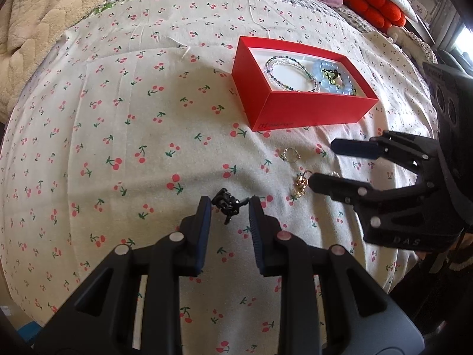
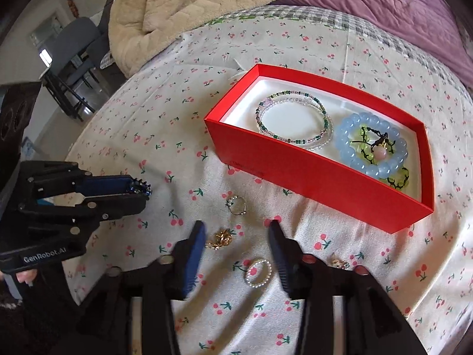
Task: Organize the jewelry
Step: 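Open the right gripper and move it toward the small pearl ring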
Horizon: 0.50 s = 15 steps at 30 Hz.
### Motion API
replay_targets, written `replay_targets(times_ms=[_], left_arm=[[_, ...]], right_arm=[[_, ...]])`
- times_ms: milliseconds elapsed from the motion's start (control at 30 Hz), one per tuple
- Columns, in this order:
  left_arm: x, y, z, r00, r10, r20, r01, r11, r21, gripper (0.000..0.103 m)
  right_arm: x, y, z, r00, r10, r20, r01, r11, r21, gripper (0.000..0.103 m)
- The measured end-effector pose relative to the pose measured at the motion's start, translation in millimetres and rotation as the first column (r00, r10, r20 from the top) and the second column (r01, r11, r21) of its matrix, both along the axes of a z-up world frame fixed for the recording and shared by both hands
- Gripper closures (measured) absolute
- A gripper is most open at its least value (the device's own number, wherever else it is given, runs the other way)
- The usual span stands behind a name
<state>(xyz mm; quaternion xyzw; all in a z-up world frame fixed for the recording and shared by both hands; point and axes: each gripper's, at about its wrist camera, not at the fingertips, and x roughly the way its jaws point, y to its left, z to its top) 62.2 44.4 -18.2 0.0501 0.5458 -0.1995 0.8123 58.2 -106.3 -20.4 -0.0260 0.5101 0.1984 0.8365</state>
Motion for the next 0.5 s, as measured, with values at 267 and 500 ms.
replay_targets(times_ms=[267,500], left_arm=[[-0.1,-4.2,-4.2,1.0,-0.018,-0.011,0.018,1.0,0.005,0.075],[3.0,-5.4,-8.8,1.0,-0.012,-0.024,0.012,1.0,0.008,0.075]], right_arm=[[-30.8,-4.9,-3.1,0.935,0.307,0.176,-0.249,0.924,-0.289,0.031],[-31.0,7.5,-20.7,0.904,0.389,0.177,-0.301,0.874,-0.381,0.045]])
